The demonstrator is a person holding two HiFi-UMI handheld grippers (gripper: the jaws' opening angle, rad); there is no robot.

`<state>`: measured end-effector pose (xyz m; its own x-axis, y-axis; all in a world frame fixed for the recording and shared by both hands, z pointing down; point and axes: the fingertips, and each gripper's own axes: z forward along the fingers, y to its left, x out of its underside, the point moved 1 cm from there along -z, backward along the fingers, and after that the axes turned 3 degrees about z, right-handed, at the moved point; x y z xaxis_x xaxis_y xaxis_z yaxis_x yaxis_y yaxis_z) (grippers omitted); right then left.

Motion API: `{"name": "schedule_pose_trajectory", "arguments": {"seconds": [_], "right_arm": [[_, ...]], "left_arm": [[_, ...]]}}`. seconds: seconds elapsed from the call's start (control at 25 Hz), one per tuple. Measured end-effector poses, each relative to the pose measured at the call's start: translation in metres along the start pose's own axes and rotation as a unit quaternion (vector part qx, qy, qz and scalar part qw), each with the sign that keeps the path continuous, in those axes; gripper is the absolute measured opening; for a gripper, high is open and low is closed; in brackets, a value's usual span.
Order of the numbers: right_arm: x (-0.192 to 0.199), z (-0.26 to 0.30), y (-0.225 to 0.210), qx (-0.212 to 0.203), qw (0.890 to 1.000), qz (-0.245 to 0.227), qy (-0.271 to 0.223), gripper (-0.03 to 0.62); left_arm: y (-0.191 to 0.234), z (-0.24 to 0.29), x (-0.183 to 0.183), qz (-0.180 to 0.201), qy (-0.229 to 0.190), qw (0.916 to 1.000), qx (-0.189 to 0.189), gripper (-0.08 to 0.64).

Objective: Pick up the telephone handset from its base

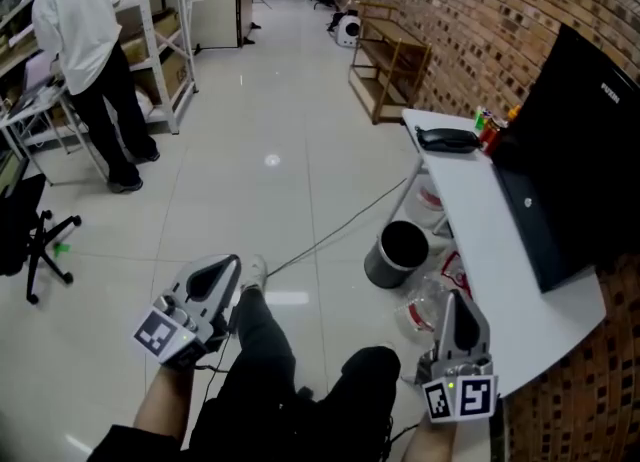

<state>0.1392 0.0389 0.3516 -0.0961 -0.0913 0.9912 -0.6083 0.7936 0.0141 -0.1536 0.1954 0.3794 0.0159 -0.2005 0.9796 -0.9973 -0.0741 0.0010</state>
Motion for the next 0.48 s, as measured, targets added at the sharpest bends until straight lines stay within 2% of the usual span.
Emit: {"name": "schedule_pose_trajectory", "arguments": {"seconds": [0.48], "right_arm": [[0.027, 0.095, -0.027, -0.016, 1.000, 0.011, -0.002, 0.009]], "left_arm": [[0.051, 0.090, 0.043, -0.018, 0.015, 0.9997, -0.005, 0.003]]}}
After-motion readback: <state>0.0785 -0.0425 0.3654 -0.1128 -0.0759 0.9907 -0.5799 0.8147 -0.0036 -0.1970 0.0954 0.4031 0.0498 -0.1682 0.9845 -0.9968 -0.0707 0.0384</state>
